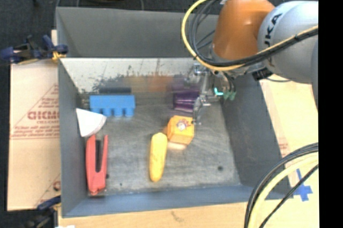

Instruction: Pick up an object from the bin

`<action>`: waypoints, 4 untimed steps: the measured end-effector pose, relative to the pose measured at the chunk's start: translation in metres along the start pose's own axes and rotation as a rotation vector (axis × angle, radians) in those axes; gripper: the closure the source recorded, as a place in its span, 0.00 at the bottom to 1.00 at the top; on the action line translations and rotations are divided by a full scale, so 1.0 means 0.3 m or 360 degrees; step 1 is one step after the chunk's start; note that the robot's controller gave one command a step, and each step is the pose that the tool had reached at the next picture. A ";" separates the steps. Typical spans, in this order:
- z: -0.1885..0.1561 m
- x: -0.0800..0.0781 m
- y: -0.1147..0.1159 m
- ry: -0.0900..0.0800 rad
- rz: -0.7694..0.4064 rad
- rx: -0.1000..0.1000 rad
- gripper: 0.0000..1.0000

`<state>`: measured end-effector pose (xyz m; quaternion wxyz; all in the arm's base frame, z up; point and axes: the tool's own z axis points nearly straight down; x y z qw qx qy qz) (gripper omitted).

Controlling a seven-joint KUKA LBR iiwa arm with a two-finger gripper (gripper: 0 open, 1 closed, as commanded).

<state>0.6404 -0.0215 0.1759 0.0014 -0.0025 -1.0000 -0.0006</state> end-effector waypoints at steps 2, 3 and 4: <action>0.173 -0.037 -0.027 -0.0020 0.0172 -0.0002 0.00; 0.160 -0.040 -0.033 -0.0026 0.0198 0.0003 0.00; 0.164 -0.026 -0.034 -0.0027 0.0266 -0.0003 0.00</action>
Offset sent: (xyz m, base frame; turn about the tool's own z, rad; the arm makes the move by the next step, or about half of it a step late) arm 0.0140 -0.0150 -0.1059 0.2018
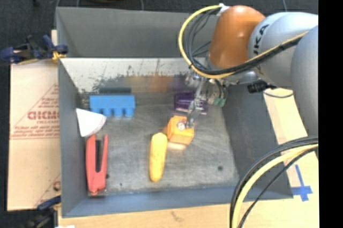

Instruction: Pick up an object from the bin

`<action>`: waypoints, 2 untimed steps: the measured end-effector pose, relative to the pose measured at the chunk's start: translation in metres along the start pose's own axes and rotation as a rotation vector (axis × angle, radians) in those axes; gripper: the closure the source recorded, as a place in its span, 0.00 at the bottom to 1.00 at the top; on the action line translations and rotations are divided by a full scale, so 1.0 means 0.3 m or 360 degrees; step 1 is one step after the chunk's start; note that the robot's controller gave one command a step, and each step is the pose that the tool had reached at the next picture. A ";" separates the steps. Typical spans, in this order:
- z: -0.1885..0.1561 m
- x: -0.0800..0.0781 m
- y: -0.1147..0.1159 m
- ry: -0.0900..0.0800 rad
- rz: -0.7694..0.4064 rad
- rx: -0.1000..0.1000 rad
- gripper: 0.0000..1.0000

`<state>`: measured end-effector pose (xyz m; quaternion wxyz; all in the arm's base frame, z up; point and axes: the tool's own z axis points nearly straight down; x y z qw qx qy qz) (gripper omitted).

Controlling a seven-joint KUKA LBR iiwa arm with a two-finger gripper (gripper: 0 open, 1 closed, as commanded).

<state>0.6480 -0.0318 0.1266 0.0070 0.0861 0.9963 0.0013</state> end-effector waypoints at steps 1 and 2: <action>0.030 -0.013 -0.014 0.0002 0.0127 0.0005 0.00; 0.088 -0.032 -0.015 -0.0113 0.0110 -0.0021 1.00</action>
Offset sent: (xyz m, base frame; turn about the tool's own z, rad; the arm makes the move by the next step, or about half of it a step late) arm -0.0148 -0.0057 -0.0566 0.0665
